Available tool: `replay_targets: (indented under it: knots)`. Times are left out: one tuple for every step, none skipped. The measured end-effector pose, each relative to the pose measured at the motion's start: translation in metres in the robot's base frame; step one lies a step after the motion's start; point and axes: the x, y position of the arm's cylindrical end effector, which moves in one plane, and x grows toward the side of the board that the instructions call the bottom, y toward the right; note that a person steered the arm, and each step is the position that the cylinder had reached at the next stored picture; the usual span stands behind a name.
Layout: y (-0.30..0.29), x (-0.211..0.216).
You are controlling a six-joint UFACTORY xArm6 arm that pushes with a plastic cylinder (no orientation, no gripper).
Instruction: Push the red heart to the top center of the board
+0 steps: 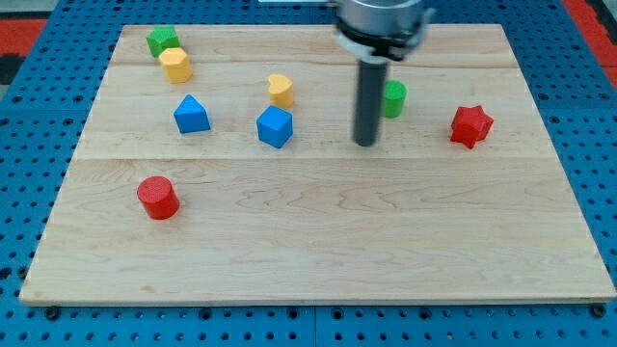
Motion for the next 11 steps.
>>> replay_targets:
  knots:
    - [0.114,0.004]
    - [0.140,-0.019]
    - [0.123,-0.054]
    - [0.088,-0.100]
    - [0.087,-0.141]
    - [0.129,-0.157]
    - [0.113,-0.180]
    - [0.012,-0.188]
    - [-0.039,-0.187]
    - [-0.039,-0.160]
    - [-0.094,-0.130]
